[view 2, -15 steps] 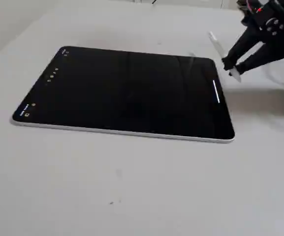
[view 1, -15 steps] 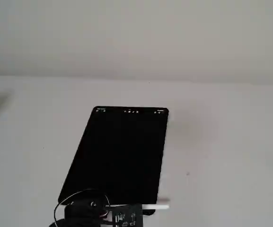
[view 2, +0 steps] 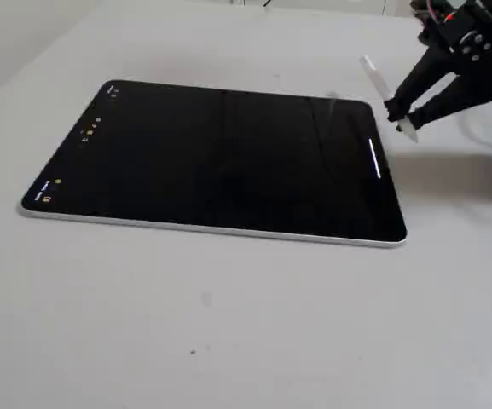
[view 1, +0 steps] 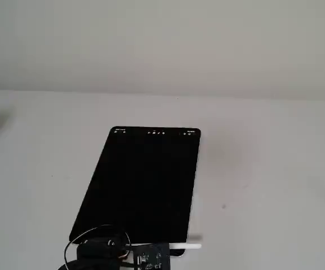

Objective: Draw a line in the middle of the ipad using the apple pencil

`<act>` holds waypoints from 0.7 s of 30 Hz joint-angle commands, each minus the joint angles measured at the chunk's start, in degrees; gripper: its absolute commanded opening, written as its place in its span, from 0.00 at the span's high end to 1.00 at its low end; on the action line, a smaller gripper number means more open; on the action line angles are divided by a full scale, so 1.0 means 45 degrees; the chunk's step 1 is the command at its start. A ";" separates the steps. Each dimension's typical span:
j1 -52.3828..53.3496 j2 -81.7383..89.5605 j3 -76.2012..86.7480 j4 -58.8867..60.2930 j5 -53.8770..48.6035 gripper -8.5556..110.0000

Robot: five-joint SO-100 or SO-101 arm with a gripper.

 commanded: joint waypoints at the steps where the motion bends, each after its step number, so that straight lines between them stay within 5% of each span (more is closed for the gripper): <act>1: -0.0059 0.0117 -0.0039 -0.0488 -0.0391 0.93; 11: -0.0488 0.0117 0.0098 -0.0937 -0.1602 0.93; 21: -0.1895 0.0156 0.0859 -0.2676 -0.7715 0.93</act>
